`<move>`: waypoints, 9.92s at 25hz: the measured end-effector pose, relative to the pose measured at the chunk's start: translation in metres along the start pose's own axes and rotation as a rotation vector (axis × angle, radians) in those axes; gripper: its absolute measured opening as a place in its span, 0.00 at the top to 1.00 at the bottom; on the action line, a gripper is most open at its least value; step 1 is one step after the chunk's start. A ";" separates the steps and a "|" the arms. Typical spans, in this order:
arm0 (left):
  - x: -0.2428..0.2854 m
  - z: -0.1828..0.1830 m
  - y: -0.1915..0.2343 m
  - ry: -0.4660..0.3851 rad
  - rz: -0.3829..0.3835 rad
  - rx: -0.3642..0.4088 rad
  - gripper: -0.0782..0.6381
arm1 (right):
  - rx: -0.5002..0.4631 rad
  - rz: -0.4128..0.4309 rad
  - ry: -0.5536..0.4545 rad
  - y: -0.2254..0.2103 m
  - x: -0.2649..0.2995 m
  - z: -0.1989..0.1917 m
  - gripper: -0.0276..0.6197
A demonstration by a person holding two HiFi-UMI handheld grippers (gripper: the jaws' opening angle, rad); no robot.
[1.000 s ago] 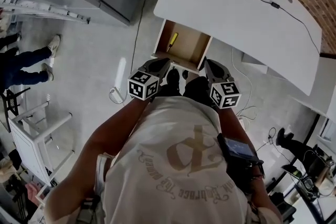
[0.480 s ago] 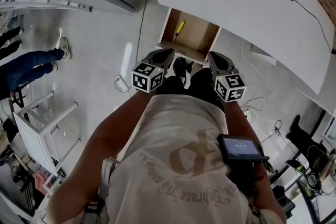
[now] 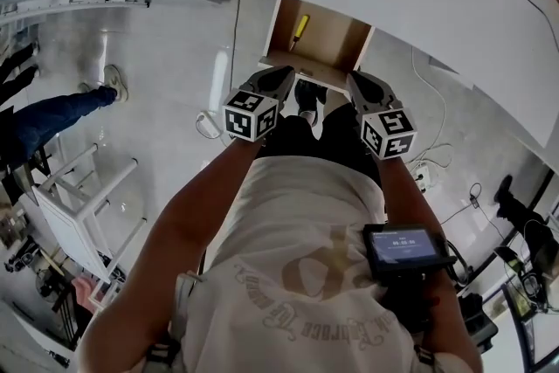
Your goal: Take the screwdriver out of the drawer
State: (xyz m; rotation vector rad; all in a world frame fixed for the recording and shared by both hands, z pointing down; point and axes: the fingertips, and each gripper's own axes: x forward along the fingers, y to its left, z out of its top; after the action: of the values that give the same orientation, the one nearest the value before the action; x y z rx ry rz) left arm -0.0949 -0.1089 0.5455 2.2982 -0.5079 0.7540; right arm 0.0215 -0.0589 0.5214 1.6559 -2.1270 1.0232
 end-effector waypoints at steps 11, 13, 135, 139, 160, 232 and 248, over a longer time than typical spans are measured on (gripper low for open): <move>0.042 -0.014 0.004 0.044 0.000 -0.026 0.87 | 0.043 0.023 0.021 -0.019 0.009 -0.024 0.95; 0.051 -0.018 0.004 0.056 0.000 -0.026 0.87 | 0.055 0.028 0.026 -0.024 0.009 -0.029 0.95; 0.203 -0.059 0.150 0.437 0.285 0.138 0.80 | 0.264 0.079 -0.017 -0.057 0.056 -0.070 0.95; 0.206 -0.053 0.145 0.419 0.276 0.140 0.80 | 0.258 0.081 -0.013 -0.058 0.056 -0.071 0.95; 0.191 -0.047 0.125 0.338 0.248 0.055 0.80 | 0.205 0.078 0.035 -0.056 0.056 -0.081 0.95; 0.011 0.033 -0.001 0.040 0.083 -0.012 0.80 | 0.049 0.034 -0.020 -0.020 -0.004 0.010 0.95; -0.037 0.062 -0.021 -0.102 0.028 0.007 0.80 | -0.093 0.108 -0.083 0.025 -0.032 0.045 0.95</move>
State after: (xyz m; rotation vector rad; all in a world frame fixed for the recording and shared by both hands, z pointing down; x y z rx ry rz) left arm -0.0884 -0.1317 0.4741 2.3492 -0.5863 0.6546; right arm 0.0180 -0.0622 0.4609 1.5814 -2.3030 0.8835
